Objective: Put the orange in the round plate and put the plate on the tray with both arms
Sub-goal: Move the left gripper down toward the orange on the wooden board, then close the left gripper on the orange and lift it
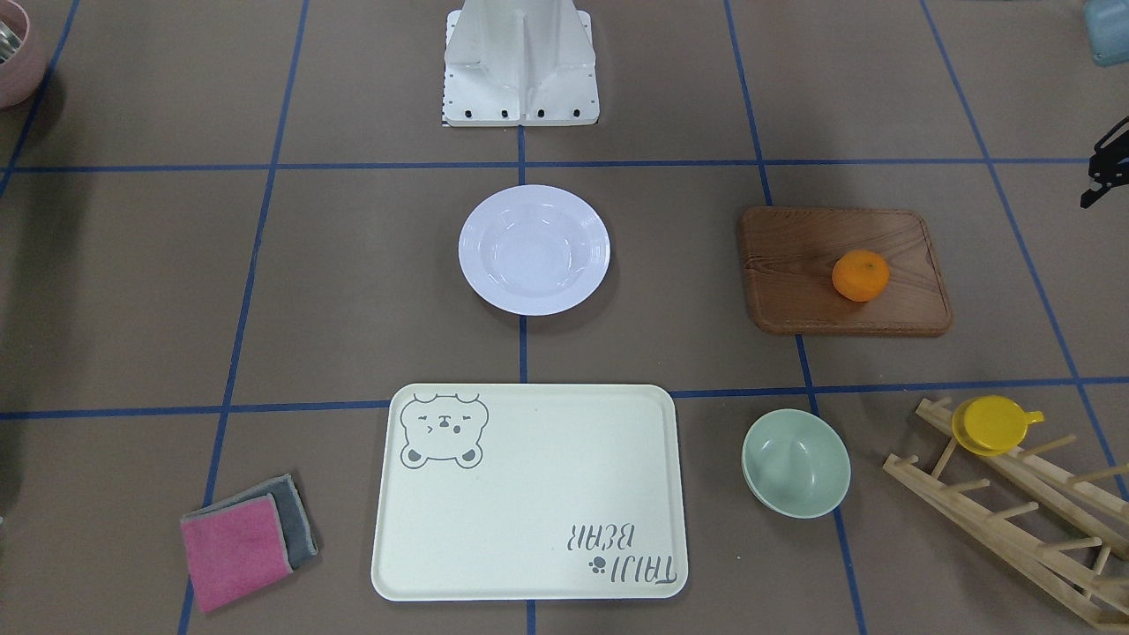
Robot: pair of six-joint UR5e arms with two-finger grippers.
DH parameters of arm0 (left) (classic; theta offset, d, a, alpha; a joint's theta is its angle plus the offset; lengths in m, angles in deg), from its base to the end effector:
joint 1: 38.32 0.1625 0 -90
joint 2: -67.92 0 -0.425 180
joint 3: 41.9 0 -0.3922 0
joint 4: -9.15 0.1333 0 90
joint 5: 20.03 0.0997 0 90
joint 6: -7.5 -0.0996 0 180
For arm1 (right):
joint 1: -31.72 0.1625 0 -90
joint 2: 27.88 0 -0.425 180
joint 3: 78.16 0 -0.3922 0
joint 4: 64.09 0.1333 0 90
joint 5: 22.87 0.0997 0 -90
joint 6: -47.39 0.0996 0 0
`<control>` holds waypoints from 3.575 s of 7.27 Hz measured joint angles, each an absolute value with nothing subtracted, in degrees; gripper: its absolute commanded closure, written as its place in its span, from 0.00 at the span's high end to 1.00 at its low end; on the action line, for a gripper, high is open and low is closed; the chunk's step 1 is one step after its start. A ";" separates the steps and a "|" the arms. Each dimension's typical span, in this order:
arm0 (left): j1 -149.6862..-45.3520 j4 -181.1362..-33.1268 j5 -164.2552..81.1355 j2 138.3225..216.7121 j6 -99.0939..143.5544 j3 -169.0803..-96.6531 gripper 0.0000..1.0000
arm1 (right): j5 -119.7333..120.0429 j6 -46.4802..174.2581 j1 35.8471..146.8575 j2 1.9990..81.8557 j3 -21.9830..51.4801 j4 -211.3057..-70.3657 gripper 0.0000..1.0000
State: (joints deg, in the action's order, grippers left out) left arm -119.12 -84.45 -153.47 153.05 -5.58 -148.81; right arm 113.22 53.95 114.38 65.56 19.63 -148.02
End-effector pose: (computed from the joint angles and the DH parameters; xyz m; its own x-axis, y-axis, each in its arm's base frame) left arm 0.0100 -0.4674 0.5469 0.6344 0.5064 -0.5839 -0.3055 0.8582 0.4124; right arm 0.0002 -0.4801 0.6069 0.6812 -0.1050 0.7246 0.0481 0.9939 0.0987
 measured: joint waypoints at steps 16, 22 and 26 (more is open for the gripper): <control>-91.87 -88.15 -146.51 163.98 20.51 -147.82 0.99 | 114.83 54.62 113.41 65.86 19.89 -147.52 1.00; -87.89 -90.79 -143.63 165.64 20.96 -141.98 0.99 | 114.94 54.47 113.01 65.82 19.63 -147.50 1.00; -87.48 -94.22 -143.31 165.90 21.69 -139.06 0.95 | 114.95 54.53 112.43 65.83 19.49 -147.50 1.00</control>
State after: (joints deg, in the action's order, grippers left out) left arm -87.48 -94.22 -143.31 165.90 21.69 -139.06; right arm 114.95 54.53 112.43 65.83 19.49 -147.50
